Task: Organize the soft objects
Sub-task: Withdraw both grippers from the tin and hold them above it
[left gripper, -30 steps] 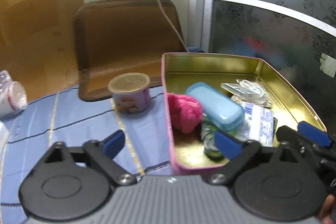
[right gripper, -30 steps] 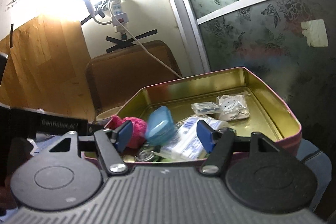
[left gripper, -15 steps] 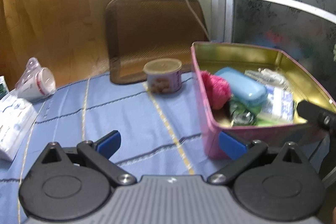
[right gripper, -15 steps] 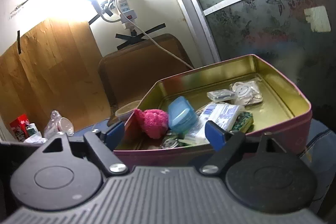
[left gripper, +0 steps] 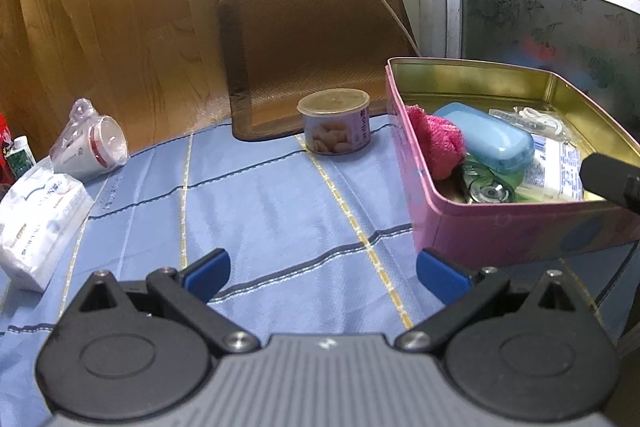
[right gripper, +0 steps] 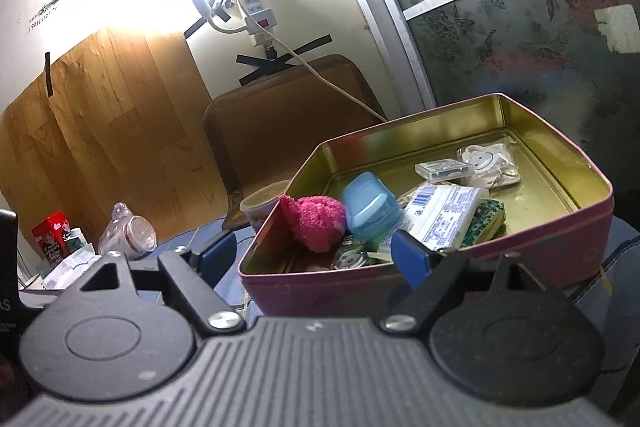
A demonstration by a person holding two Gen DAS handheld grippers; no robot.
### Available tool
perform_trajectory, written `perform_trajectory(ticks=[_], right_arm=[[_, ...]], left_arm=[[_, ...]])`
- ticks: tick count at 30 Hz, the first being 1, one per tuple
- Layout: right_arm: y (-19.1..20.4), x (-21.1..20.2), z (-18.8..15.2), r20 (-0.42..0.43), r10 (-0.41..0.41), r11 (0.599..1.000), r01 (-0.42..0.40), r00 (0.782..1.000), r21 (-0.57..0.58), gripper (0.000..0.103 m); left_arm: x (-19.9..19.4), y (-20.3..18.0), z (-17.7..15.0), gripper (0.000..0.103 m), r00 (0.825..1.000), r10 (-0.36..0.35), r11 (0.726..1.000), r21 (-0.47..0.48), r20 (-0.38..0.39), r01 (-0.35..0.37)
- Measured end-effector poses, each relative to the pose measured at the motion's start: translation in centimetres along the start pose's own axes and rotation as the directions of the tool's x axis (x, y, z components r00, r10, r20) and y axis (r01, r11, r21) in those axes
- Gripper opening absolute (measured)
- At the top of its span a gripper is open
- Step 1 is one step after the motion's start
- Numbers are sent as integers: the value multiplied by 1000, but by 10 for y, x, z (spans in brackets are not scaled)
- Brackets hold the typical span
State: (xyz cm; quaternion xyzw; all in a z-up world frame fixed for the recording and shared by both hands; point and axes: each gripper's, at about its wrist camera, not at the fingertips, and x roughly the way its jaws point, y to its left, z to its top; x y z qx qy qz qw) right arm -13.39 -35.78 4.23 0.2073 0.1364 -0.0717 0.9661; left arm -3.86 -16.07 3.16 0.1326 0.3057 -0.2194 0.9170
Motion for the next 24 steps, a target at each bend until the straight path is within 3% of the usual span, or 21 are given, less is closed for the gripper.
perform_trajectory(ticks=[24], right_arm=[[-8,5,-2,-16,-3,1000,4,1000,28,87]], left_arm=[[2,-13,-5,103,1000,9,997,75,6,-10]])
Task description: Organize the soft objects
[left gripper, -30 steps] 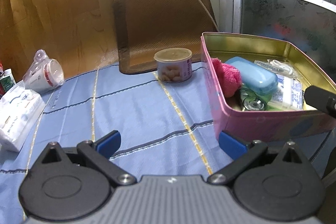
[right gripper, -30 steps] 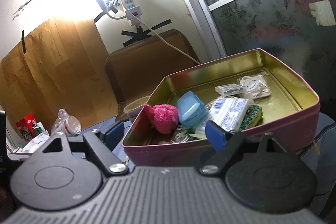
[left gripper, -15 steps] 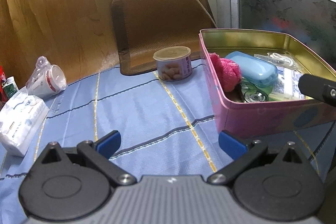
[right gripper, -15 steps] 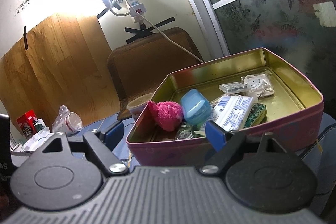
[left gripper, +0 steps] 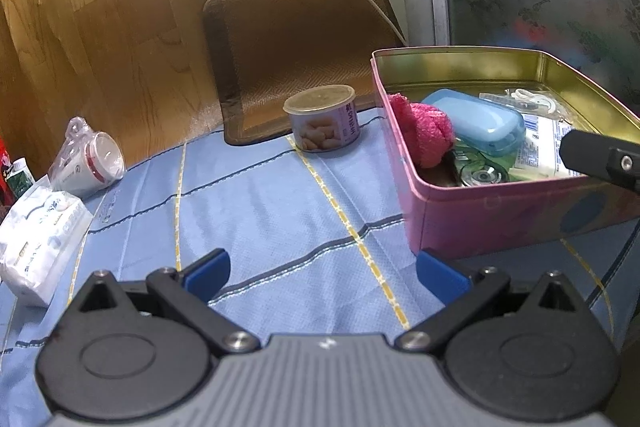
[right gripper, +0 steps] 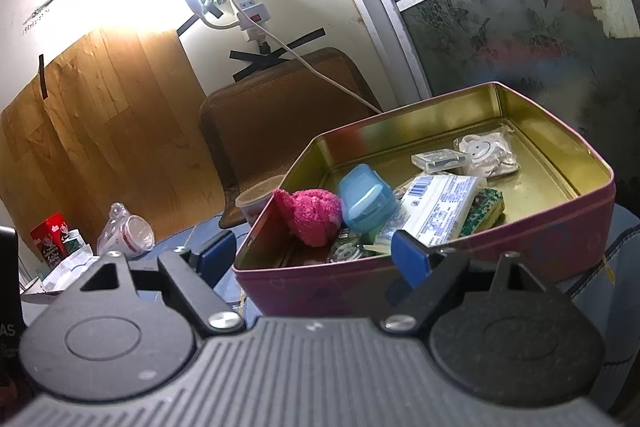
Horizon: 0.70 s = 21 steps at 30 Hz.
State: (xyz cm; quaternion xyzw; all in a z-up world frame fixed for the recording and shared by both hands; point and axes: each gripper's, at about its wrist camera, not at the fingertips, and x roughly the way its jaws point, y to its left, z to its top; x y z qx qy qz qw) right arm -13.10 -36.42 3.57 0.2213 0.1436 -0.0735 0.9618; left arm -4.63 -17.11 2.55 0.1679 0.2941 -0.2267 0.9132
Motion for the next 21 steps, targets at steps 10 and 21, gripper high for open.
perform_trajectory(ticks=[10,21], right_arm=[[-5,2,-1,-6,-2,1000,2,1000,15,87],[-10,3,-1,-11,-1,1000,2,1000,24,87]], left_arm=[[1,-4,-1,103,1000,3,1000,16,2,-3],[3,-8,-2,103,1000,0,999,35,-9,0]])
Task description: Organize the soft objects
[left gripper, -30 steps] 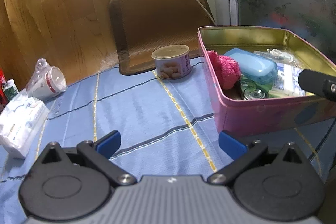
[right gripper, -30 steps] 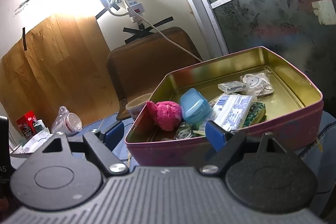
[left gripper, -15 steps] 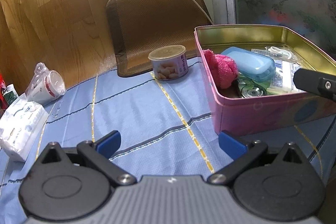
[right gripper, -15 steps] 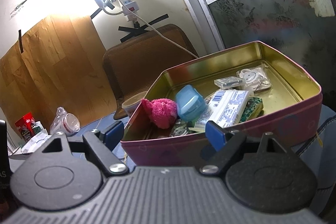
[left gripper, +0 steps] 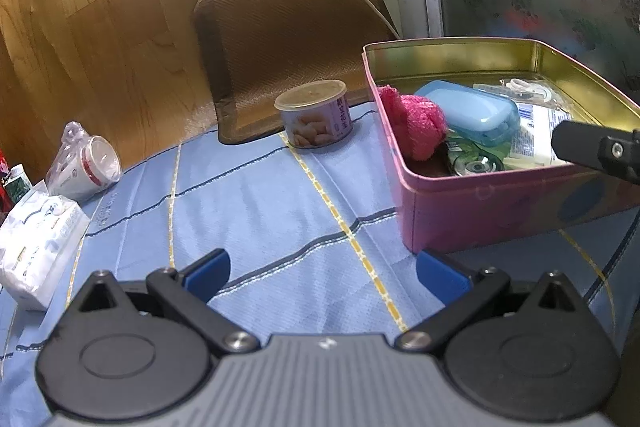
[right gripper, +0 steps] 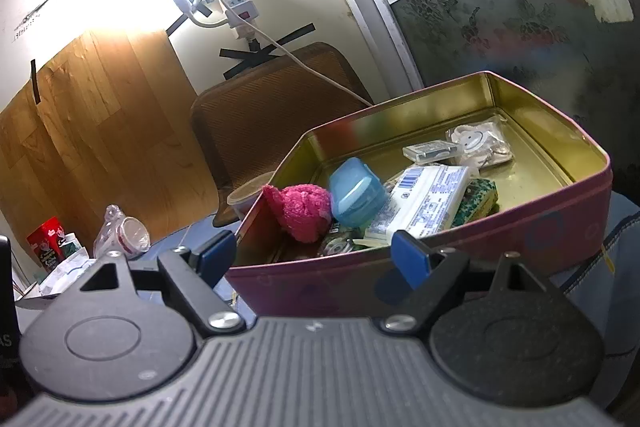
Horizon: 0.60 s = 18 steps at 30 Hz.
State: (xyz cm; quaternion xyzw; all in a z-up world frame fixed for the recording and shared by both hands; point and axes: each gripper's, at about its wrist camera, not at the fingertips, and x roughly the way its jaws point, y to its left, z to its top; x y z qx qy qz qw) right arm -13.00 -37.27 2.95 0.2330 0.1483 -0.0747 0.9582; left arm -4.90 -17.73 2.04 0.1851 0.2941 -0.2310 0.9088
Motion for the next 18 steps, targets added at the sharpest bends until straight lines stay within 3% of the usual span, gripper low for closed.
perform_trajectory(ticks=[18], right_arm=[[0,0,-2,-2,-3,1000,3,1000,4,87]], left_arm=[[3,-2,-5,103,1000,-3,1000,20,-22,3]])
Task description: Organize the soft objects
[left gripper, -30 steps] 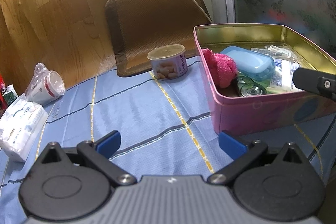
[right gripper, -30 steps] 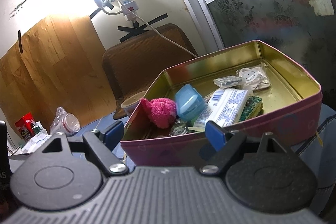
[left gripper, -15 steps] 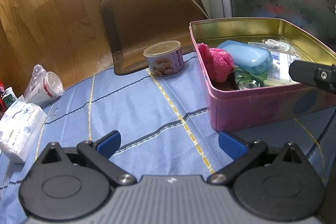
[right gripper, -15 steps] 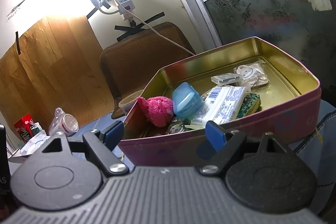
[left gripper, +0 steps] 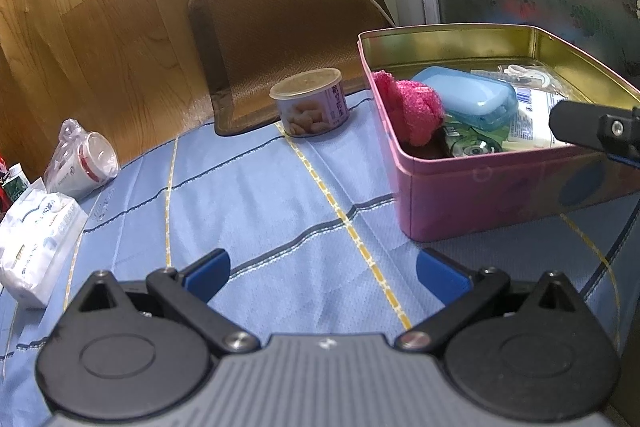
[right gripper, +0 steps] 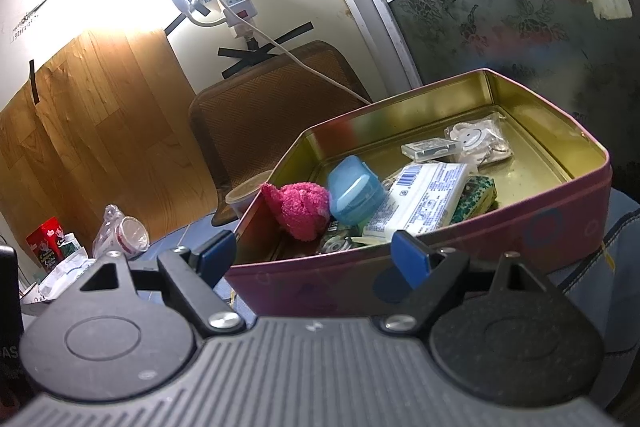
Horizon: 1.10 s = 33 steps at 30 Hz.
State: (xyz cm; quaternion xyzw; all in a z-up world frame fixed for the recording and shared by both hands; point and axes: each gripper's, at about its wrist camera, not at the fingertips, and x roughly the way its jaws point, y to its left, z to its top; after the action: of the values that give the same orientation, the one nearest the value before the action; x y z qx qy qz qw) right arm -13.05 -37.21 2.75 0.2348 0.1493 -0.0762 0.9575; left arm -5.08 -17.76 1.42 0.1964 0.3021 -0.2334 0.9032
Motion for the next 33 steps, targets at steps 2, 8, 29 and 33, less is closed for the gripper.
perform_trajectory(ticks=[2,8,29,33], right_arm=[[0,0,0,0,0,1000,0,1000,0,87],[0,0,-1,0,-1,1000,1,1000,1,87],[1,1,-2,0,-2,1000,2,1000,1,87],[1,0,-2,1,-3,1000,3,1000,1,87]], left_arm=[[0,0,-1,103,1000,-1,1000,2,-2,1],[1,1,-3,103,1000,-7,1000,4,-10,7],[4,1,-6,103,1000,-6,1000,10,-23,6],[4,2,-6,103,1000,-8,1000,11,-26,8]])
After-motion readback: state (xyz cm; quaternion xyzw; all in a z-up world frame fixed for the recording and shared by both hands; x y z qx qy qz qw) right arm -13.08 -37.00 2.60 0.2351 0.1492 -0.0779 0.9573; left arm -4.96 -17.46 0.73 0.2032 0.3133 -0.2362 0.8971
